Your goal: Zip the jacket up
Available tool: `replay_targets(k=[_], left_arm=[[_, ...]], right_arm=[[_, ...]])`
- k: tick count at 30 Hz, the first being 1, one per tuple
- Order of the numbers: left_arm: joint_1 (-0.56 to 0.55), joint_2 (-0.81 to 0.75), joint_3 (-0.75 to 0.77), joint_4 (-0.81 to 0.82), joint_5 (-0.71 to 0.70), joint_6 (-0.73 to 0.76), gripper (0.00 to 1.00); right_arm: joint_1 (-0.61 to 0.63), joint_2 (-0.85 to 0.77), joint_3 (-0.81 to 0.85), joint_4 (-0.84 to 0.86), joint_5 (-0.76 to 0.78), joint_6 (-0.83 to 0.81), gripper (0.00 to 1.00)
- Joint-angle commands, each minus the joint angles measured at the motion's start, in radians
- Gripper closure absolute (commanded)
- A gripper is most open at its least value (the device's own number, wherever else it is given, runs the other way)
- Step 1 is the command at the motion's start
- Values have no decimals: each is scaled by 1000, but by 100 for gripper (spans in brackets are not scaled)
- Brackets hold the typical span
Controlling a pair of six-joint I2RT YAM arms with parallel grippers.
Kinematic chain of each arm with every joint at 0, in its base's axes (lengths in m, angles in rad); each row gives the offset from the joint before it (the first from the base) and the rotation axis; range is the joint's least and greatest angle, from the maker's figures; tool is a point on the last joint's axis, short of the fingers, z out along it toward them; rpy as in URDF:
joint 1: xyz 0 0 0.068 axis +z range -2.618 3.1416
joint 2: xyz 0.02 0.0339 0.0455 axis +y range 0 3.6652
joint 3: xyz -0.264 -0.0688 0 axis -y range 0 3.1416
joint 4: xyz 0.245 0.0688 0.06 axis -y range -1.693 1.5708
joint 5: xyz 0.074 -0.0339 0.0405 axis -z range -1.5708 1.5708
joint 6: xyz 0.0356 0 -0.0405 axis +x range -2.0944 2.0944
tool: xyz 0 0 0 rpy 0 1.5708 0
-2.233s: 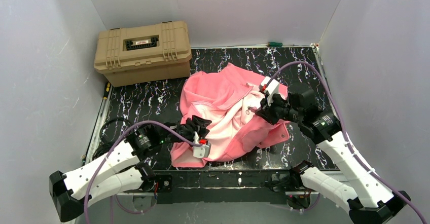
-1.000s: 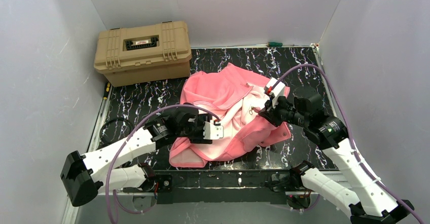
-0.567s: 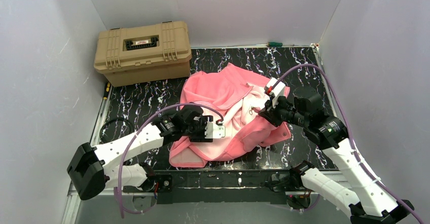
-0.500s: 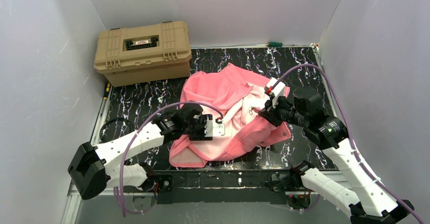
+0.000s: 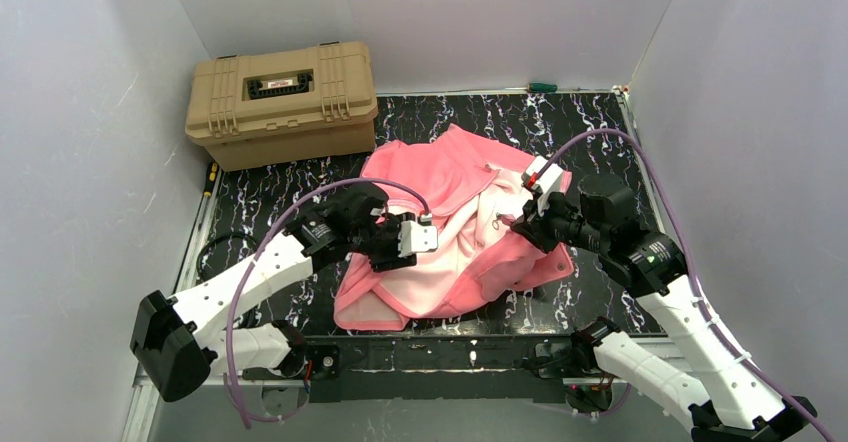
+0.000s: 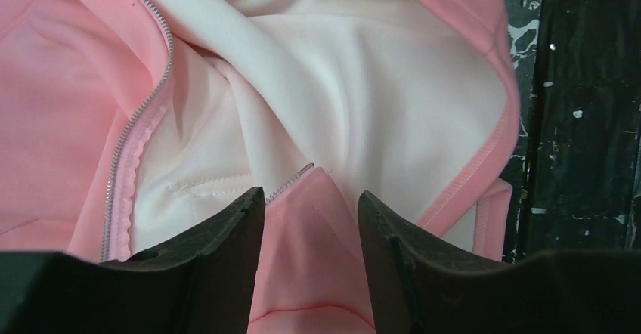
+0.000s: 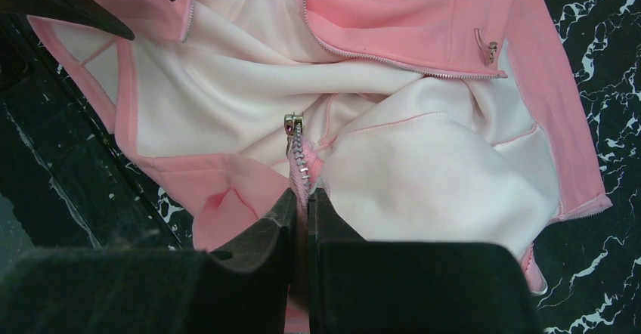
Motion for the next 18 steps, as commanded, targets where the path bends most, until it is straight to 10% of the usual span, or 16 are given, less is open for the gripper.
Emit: replay_targets(k=[1, 18], left_arm=[[5, -2, 25, -76, 77, -2, 54], [31, 105, 76, -32, 54, 44, 50]], right_arm=[[-1, -12, 6, 10, 2, 7, 99], [-1, -19, -2, 2, 5, 11, 99]])
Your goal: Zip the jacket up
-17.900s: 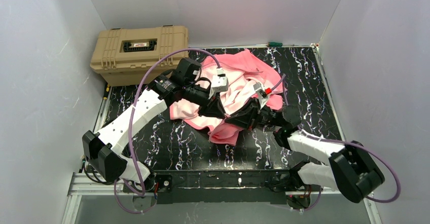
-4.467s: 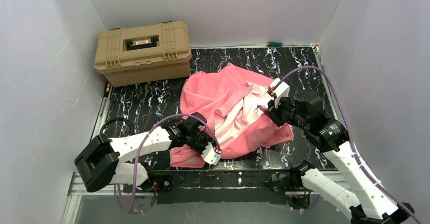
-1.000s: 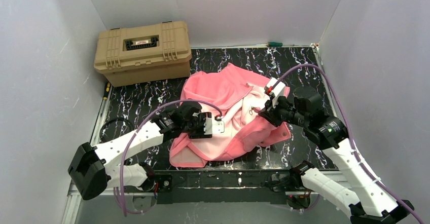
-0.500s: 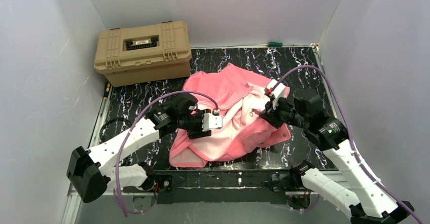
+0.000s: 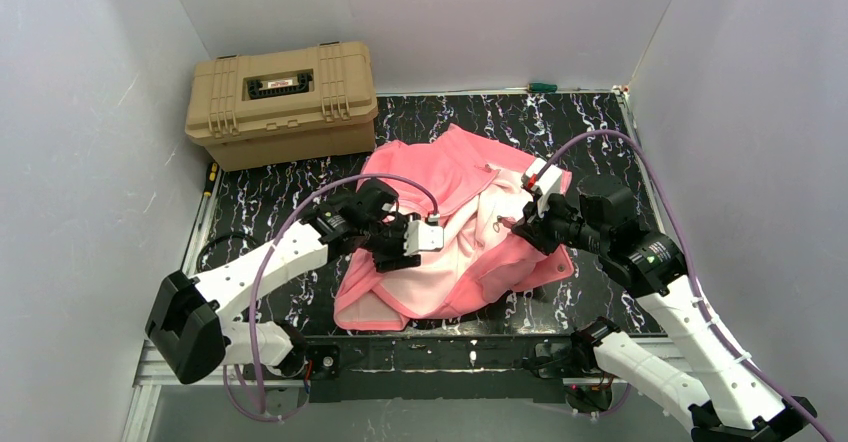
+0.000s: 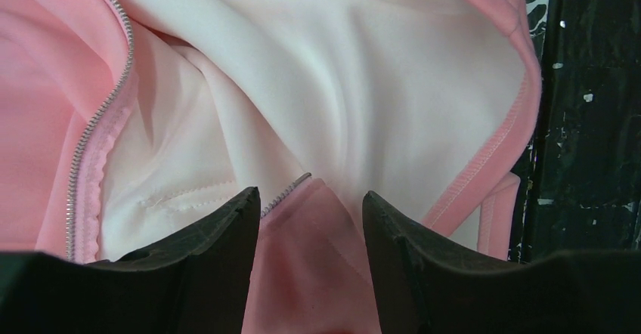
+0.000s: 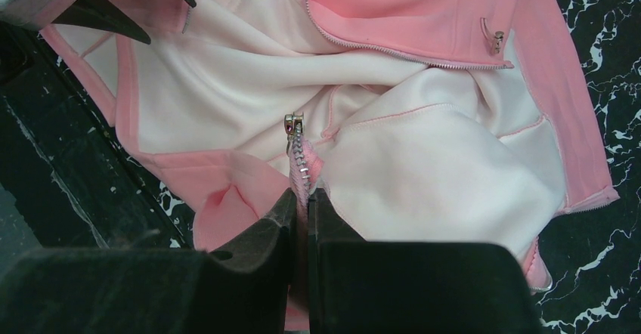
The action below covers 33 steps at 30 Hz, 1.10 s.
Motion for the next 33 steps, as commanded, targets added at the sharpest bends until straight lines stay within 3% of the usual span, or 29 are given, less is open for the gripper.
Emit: replay_targets(k=[1, 5, 11, 16, 22, 33], left_arm=[[19, 4, 57, -6, 19, 12, 50], [41, -2, 71, -41, 44, 15, 49], [67, 1, 86, -157, 147, 54, 39], [66, 19, 78, -176, 138, 77, 40], [66, 24, 59, -51, 63, 56, 46], [66, 38, 56, -115, 86, 104, 43]], right_arm=[[-1, -20, 0, 24, 6, 11, 99], [-2, -21, -2, 24, 7, 13, 99], [-1, -18, -3, 30, 7, 16, 99], [-1, -17, 3, 27, 4, 21, 99], [-1, -18, 4, 26, -9, 30, 99], [-1, -29, -2, 20, -1, 36, 99]])
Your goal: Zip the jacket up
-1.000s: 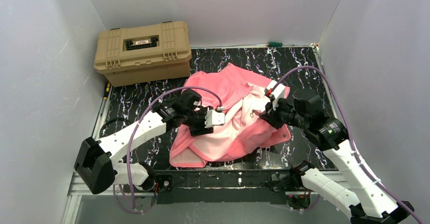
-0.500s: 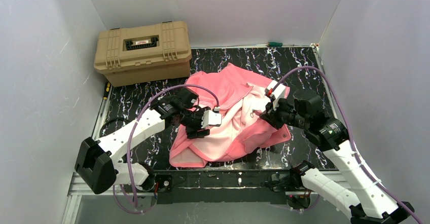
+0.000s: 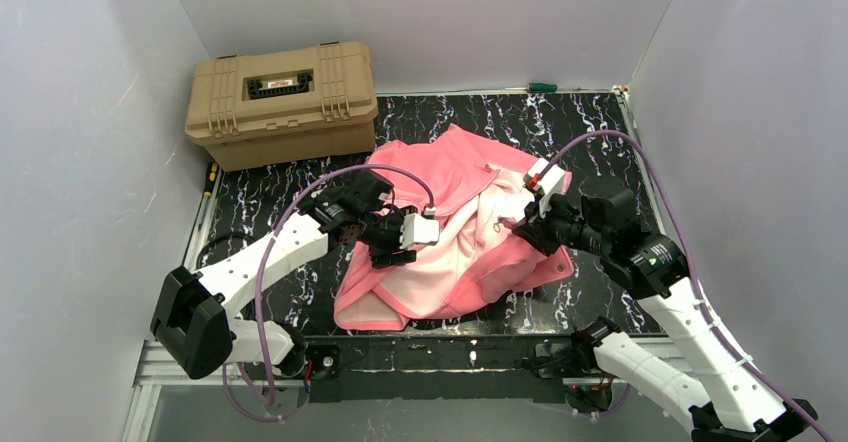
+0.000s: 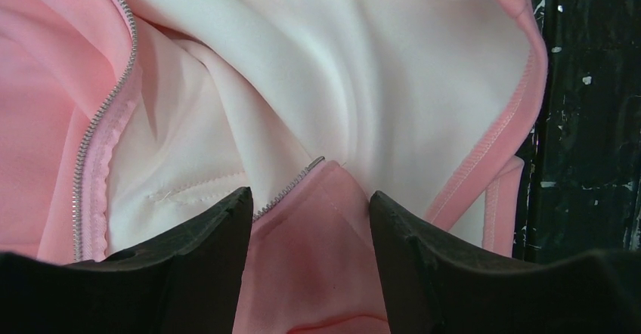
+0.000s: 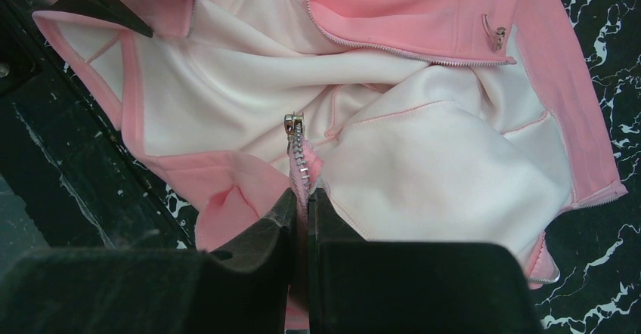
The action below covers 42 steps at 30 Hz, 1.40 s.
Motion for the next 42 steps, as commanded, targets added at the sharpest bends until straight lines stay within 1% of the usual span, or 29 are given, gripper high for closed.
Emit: replay_targets(k=[1, 6, 9, 14, 19, 22, 24, 27, 30, 33, 35, 37, 40, 42], left_arm=[[3, -5, -2, -82, 24, 62, 43], [4, -1, -19, -102, -27, 122, 47], [6, -6, -30, -53, -58, 115, 55], [20, 6, -11, 17, -69, 59, 66], [33, 12, 16, 13, -57, 19, 69], [50, 10, 47, -20, -30, -10, 70], [56, -4, 58, -41, -20, -20, 71], [66, -38, 60, -51, -10, -27, 75], [83, -85, 54, -37, -23, -18, 85], [89, -150, 48, -13, -29, 19, 89], [90, -205, 38, 42, -21, 60, 92], [90, -265, 14, 150, -19, 108, 97], [88, -337, -40, 371, -18, 236, 100], [88, -350, -93, 579, -11, 344, 100]], right_arm=[[-1, -21, 1, 21, -3, 9, 99], [-1, -16, 3, 22, -2, 9, 99], [-1, -14, 2, 24, -4, 10, 99], [-1, -20, -1, 22, -4, 15, 99], [-1, -26, -1, 16, -2, 17, 99], [-1, -28, -3, 13, 1, 17, 99], [-1, -26, -3, 16, 0, 18, 99], [-1, -22, -4, 20, -1, 18, 99], [-1, -21, -3, 23, -3, 17, 99], [-1, -13, 5, 32, -18, 16, 99], [-1, -1, 19, 42, -29, 15, 99], [-1, 16, 45, 58, -42, 13, 99], [-1, 72, 82, 119, -50, 13, 99], [-1, 119, 114, 166, -36, 14, 99]])
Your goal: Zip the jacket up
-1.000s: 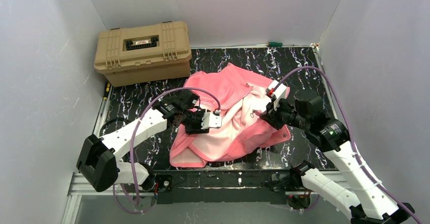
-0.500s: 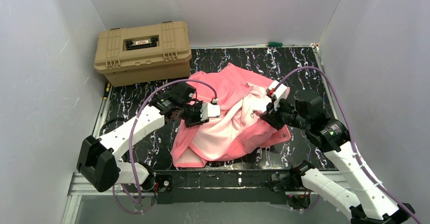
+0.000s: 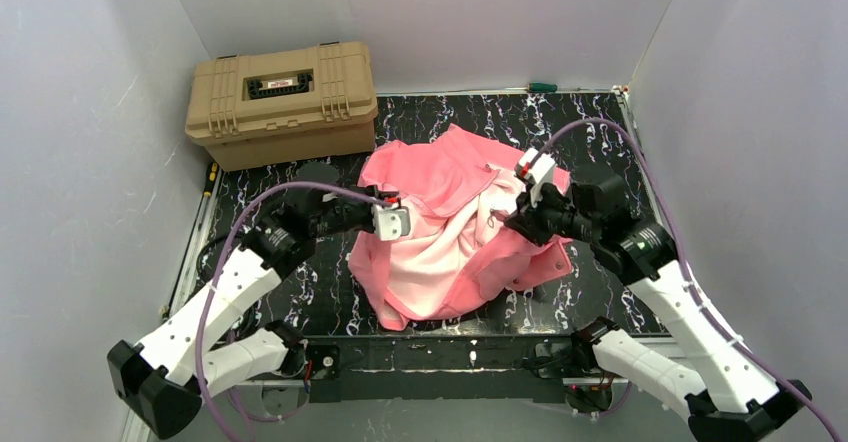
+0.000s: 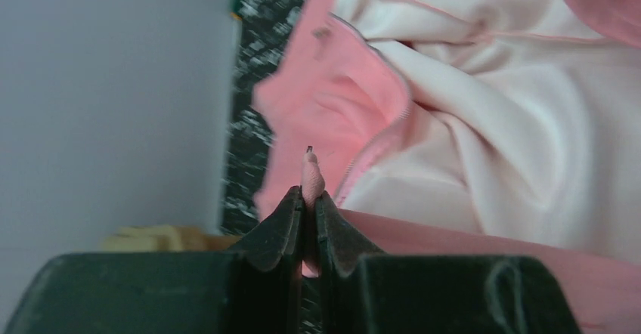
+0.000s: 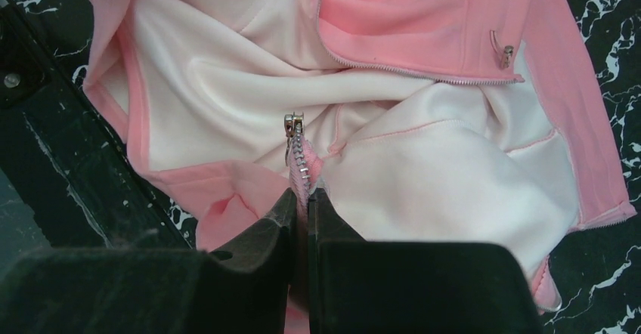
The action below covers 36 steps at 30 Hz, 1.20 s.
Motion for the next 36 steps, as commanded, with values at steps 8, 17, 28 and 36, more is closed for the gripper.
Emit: replay_targets(k=[8, 17, 28, 36], left_arm=[[9, 220, 84, 1061, 184, 574, 100], [25, 51, -163, 1199, 593, 789, 100], [29, -12, -305, 1135, 815, 1022, 100], [29, 15, -301, 1135, 794, 1041, 100]], right_arm=[[-25, 350, 464, 300, 167, 15, 99], [-27, 165, 279, 277, -450, 105, 99], [-25, 85, 140, 176, -681, 34, 99], [6, 82, 102, 140, -686, 41, 99]])
